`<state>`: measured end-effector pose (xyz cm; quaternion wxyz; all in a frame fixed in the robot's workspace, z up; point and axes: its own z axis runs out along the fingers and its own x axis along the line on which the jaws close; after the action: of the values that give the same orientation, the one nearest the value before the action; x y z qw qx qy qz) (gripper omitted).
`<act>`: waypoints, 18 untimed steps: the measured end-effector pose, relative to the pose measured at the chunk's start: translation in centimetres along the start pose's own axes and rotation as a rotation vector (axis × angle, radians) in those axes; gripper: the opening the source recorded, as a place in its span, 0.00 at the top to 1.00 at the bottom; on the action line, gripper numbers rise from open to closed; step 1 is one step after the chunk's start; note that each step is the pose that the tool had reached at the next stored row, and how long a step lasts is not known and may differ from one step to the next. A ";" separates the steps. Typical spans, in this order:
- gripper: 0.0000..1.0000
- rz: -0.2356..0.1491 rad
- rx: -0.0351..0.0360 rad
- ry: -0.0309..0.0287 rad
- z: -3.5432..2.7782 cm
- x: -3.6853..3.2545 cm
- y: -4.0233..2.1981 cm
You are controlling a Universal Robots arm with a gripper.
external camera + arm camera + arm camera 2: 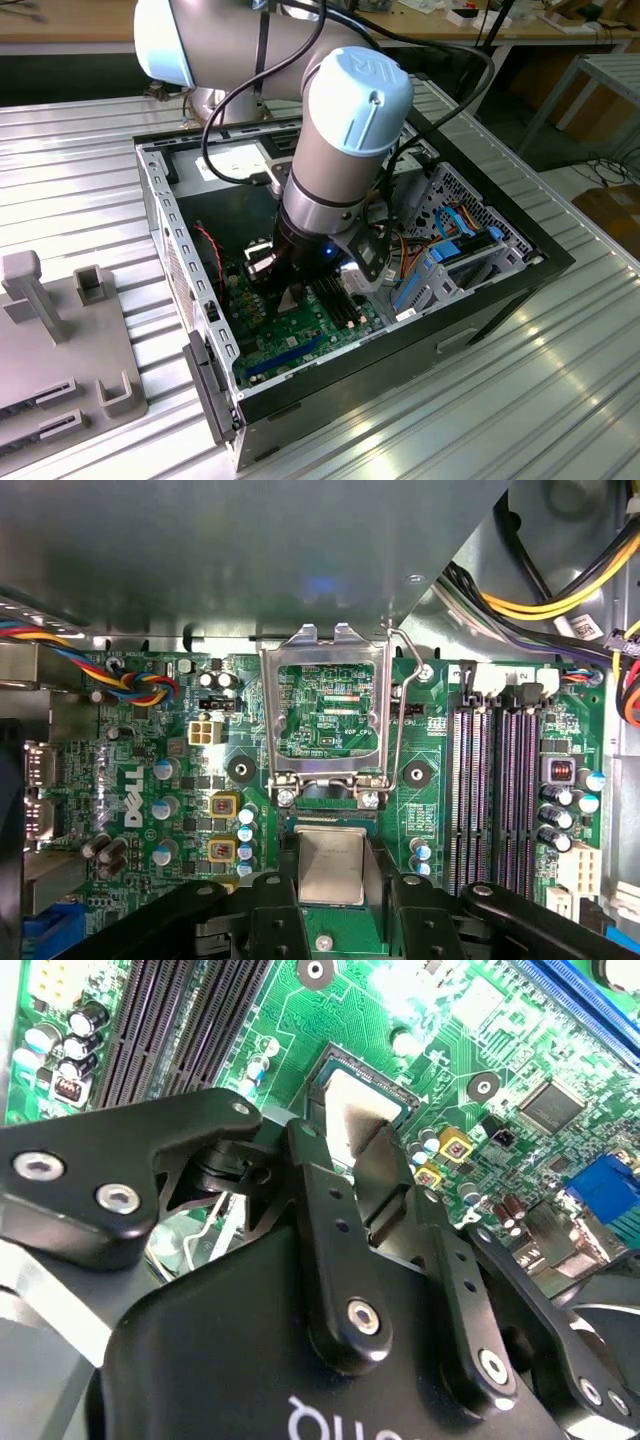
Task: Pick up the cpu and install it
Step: 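Place the cpu into insertion slot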
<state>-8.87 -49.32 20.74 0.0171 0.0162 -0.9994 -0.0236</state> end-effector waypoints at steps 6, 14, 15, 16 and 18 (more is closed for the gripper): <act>0.76 0.000 -0.0006 0.0026 -0.46 -0.13 0.03; 0.89 0.000 -0.0005 0.0032 -0.32 -1.34 -0.02; 0.89 0.000 -0.0007 0.0032 -0.27 -1.57 -0.03; 0.89 0.000 -0.0007 0.0032 -0.22 -1.74 -0.04; 0.89 0.000 -0.0007 0.0032 -0.14 -1.96 -0.05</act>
<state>-6.91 -49.31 20.81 0.0187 0.0162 -0.9994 -0.0239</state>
